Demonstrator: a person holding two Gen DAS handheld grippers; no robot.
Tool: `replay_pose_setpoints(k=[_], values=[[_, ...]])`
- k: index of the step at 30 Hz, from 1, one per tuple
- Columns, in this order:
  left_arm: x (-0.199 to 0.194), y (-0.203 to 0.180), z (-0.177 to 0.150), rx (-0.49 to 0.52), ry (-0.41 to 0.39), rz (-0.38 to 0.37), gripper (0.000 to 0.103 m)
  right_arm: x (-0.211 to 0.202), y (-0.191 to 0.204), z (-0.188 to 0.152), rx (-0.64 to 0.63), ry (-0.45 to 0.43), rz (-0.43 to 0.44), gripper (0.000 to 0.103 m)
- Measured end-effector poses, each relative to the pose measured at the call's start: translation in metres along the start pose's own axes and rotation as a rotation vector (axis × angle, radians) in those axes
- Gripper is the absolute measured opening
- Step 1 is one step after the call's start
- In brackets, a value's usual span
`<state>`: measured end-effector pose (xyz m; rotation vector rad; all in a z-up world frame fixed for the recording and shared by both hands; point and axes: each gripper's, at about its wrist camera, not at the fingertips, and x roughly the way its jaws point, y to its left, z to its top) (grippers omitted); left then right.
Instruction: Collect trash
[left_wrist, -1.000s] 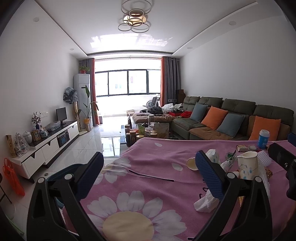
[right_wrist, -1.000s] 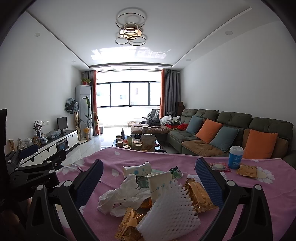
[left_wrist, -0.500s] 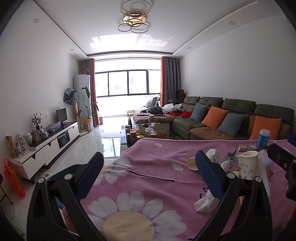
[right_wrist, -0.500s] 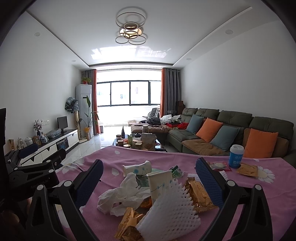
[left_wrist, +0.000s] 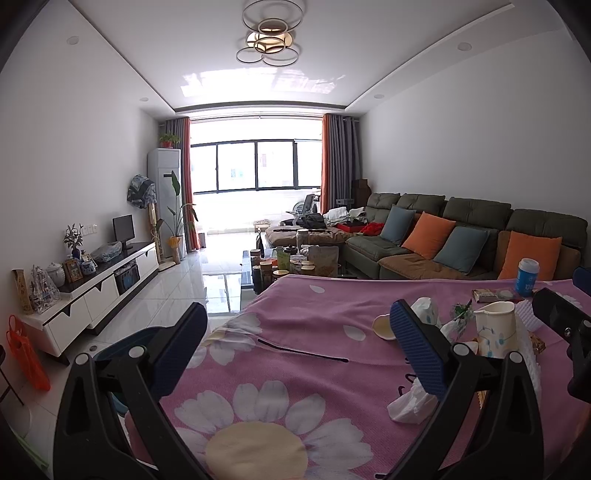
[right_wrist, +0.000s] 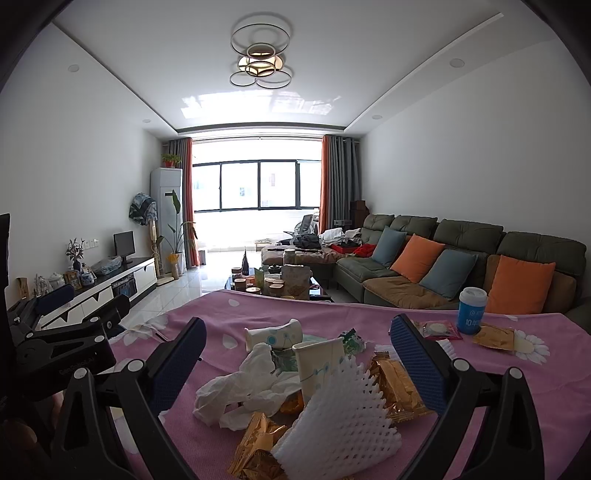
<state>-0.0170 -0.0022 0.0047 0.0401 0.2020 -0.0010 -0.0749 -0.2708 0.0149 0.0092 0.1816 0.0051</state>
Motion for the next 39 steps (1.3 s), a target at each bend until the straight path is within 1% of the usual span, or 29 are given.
replay_pose_setpoints(k=[39], values=[[-0.0004,-0.0001,-0.0006,0.001,-0.004,0.003,0.098,0.0028,0.0018,-0.0058,0.009,0.004,-0.006,0.096]])
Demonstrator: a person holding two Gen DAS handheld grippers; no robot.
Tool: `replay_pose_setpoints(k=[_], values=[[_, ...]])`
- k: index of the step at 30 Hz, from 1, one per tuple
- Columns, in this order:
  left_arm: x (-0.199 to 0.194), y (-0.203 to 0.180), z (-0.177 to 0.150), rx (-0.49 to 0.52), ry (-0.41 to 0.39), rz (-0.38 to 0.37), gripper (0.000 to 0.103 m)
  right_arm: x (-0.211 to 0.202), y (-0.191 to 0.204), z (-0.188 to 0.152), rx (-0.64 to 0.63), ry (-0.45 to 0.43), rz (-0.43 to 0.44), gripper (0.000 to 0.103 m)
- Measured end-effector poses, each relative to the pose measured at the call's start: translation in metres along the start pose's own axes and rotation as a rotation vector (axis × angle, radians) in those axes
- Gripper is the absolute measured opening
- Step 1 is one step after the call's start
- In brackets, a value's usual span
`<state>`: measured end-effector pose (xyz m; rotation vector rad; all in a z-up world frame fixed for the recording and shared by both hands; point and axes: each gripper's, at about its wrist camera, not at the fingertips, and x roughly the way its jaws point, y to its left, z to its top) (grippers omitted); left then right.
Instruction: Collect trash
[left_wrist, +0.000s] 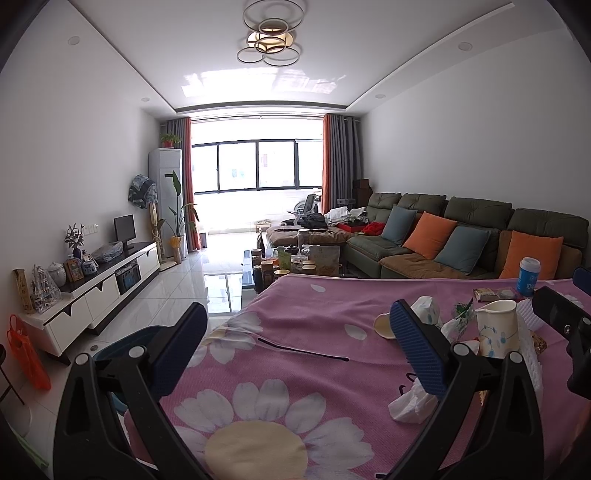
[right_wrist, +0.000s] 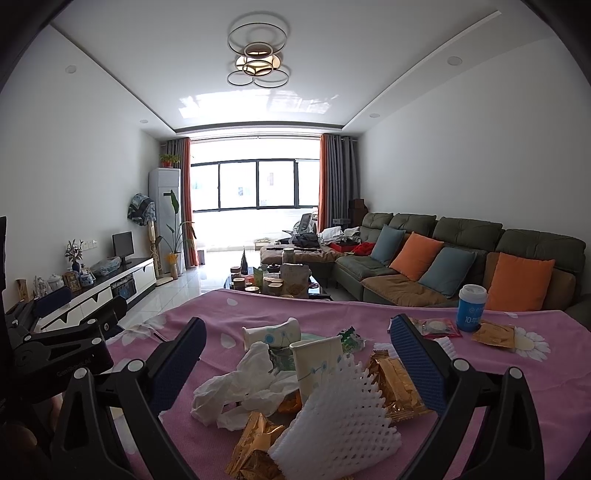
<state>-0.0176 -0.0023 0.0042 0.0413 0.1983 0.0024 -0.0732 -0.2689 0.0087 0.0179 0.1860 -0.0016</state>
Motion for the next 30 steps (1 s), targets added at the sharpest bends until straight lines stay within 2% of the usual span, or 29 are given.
replay_pose_setpoints(k=[23,27,30], values=[[0.005,-0.001,-0.004,0.001,0.022,-0.021,0.098,0.002,-0.007,0.001,0.011,0.023,0.006,0.096],[0.010,-0.003,-0.006,0.006,0.043,-0.040,0.098,0.005,-0.011,0.000,0.009,0.045,-0.004,0.096],[0.015,-0.008,-0.008,0.023,0.072,-0.103,0.098,0.007,-0.018,-0.004,0.017,0.069,-0.011,0.096]])
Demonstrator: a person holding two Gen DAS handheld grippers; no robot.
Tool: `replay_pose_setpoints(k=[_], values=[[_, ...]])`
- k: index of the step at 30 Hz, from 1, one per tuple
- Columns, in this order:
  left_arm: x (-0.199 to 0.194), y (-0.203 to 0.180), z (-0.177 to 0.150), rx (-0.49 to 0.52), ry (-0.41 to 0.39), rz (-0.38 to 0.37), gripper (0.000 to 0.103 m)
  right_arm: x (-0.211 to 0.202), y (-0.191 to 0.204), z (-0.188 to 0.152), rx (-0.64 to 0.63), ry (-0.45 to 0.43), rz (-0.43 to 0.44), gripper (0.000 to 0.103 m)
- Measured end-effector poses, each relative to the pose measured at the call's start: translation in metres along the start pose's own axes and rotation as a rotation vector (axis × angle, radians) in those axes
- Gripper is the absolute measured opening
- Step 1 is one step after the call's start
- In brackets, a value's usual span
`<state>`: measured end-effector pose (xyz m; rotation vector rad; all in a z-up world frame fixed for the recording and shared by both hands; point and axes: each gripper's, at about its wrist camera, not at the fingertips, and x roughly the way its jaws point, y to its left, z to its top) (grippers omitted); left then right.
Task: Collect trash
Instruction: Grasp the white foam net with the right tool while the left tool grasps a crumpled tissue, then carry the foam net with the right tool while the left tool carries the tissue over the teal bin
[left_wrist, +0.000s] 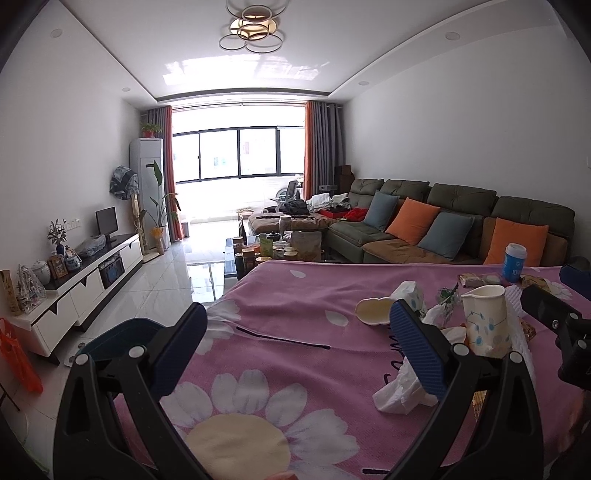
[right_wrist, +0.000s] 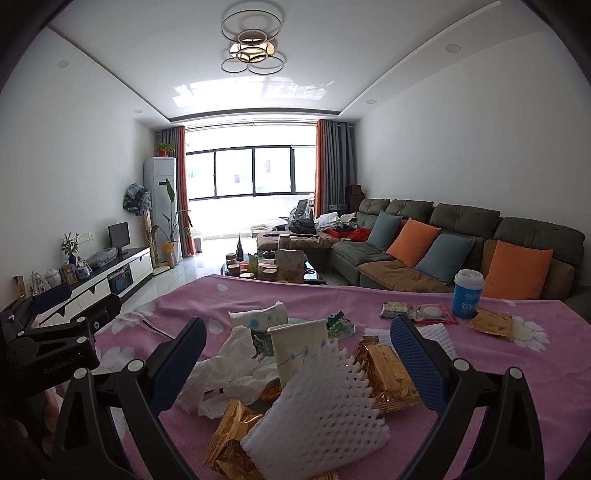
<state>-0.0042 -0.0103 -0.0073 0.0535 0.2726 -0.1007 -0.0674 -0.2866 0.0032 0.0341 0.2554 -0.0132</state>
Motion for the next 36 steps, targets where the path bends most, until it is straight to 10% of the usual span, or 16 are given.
replay_pose_setpoints(k=[11,25,30,36], values=[[0.044,-0.029,-0.018,0.044,0.209,-0.269,0.097,0.009,-0.017,-0.013,0.030,0.112,0.054,0.093],[0.090,-0.043,-0.046,0.011,0.422,-0.479,0.017,0.024,-0.018,-0.031,0.057,0.258,0.157,0.040],[0.090,-0.036,-0.045,-0.010,0.410,-0.499,0.014,0.025,-0.031,-0.031,0.109,0.272,0.166,0.015],[0.078,-0.022,-0.036,-0.023,0.377,-0.508,0.013,0.016,-0.041,-0.022,0.124,0.237,0.144,0.009]])
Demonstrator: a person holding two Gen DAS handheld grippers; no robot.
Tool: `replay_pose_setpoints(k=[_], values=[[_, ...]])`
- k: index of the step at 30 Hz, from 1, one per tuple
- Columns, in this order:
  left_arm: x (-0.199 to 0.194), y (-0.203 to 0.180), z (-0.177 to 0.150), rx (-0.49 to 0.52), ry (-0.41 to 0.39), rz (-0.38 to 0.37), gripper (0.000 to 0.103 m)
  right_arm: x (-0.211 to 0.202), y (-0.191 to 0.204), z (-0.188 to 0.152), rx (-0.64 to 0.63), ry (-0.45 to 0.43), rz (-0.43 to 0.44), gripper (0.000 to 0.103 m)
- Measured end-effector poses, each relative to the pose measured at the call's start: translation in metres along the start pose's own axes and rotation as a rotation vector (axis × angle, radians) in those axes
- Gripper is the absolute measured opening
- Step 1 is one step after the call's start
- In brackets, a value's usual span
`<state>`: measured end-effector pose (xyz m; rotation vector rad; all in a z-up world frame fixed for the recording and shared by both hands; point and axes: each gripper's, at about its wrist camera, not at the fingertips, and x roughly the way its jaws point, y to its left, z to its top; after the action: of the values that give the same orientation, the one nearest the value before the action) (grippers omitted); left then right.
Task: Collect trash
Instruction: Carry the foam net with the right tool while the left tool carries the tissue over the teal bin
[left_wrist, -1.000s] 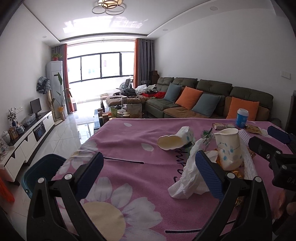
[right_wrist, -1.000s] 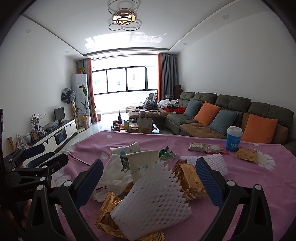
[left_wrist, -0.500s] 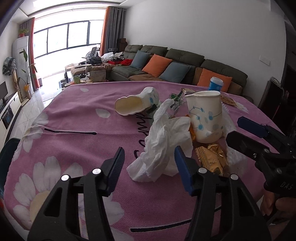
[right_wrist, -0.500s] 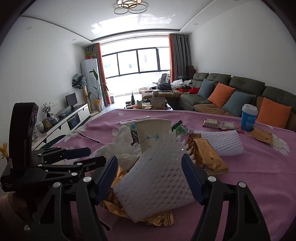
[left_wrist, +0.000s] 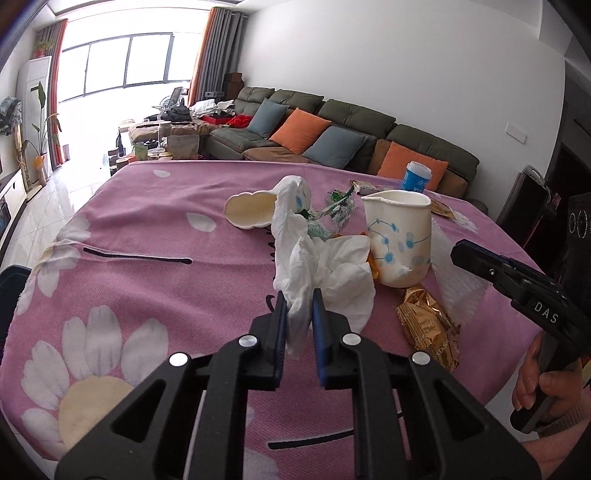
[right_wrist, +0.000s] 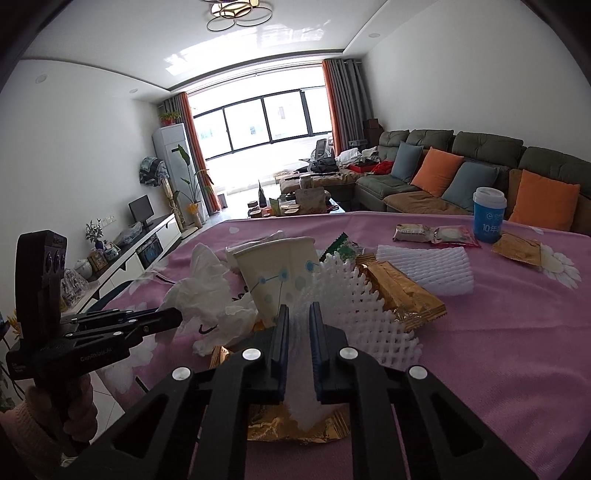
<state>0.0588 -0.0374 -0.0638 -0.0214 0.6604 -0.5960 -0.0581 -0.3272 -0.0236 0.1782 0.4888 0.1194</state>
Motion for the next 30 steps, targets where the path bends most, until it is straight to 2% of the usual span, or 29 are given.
replay_pose_setpoints(k=[7,17,23,30], values=[[-0.033,0.010,0.009,-0.017,-0.057,0.005,0.013,-0.020,0.000,0.014,-0.007,-0.068,-0.009,0.009],[-0.072,0.029,0.011,-0.045,-0.118,0.033,0.013,-0.050,0.022,0.041,-0.048,-0.174,0.067,0.009],[-0.095,0.056,0.009,-0.086,-0.151,0.107,0.013,-0.054,0.055,0.058,-0.113,-0.220,0.197,0.009],[-0.127,0.107,0.004,-0.162,-0.193,0.249,0.013,-0.006,0.109,0.072,-0.164,-0.153,0.419,0.009]])
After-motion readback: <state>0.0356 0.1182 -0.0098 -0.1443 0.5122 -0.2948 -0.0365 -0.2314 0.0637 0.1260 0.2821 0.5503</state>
